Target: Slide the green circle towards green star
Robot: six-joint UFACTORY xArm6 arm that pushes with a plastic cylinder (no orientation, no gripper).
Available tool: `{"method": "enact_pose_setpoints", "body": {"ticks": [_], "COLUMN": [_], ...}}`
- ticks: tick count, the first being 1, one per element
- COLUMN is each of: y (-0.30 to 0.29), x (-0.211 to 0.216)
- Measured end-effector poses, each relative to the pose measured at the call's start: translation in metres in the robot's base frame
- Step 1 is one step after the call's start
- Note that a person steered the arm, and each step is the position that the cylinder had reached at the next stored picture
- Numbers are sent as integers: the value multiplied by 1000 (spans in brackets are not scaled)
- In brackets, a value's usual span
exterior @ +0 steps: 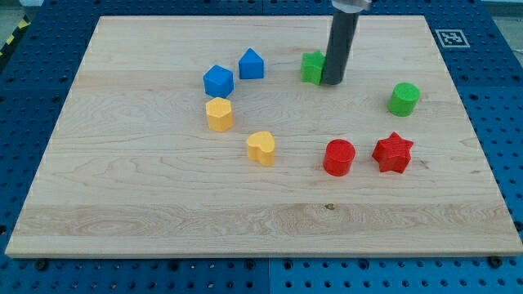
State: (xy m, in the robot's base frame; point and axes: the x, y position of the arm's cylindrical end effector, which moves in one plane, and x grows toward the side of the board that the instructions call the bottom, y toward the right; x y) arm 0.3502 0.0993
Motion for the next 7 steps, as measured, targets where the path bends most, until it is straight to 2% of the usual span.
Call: {"method": "enact_pose_setpoints", "body": {"ticks": [3, 7], "y": [-18, 113], "x": [-8, -19]}}
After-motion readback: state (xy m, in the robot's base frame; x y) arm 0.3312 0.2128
